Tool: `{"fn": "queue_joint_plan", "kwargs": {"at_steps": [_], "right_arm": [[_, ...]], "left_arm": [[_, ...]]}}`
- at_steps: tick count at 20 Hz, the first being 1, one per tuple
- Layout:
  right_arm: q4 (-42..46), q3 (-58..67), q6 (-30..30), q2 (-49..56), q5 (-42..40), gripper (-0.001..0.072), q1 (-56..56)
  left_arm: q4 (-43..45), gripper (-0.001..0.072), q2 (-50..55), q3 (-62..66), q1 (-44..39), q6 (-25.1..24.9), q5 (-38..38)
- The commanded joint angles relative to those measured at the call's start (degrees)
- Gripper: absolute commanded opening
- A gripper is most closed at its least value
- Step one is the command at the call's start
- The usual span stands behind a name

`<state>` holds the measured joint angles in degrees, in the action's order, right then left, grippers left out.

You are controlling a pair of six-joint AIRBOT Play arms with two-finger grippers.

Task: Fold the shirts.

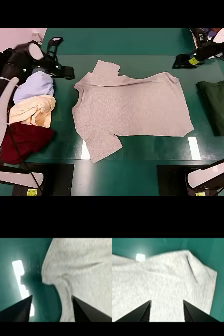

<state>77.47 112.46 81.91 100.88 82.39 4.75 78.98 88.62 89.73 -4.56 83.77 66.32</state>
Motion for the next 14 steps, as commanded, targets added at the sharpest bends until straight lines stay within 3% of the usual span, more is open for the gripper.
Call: {"fn": "queue_joint_plan", "kwargs": {"at_steps": [1, 4, 6, 10, 14], "right_arm": [[-3.85, -3.1, -1.79, -2.56, 8.02, 0.0447, -3.45], [-13.55, -15.54, -3.04, -9.99, 7.45, 0.0447, -7.63], [-17.86, -24.74, -4.59, -15.45, 5.25, 0.0448, -9.57], [-17.86, -39.04, -5.07, -25.18, -0.13, 0.0447, -11.47], [-17.46, -45.64, -5.09, -31.54, -2.56, 0.0447, -12.04]], "left_arm": [[0.09, 0.0582, -5.6, -2.1, 3.1, -0.02, 8.92], [-1.77, 0.0582, -14.78, -16.48, 3.65, 0.0, 7.65], [-7.61, 0.0582, -19.87, -27.8, 3.65, 0.0, 4.35], [-19.91, 0.0582, -24.59, -46.93, 3.65, -0.2, -1.73], [-25.79, 0.0581, -24.59, -55.36, 3.58, -2.01, -7.08]]}}
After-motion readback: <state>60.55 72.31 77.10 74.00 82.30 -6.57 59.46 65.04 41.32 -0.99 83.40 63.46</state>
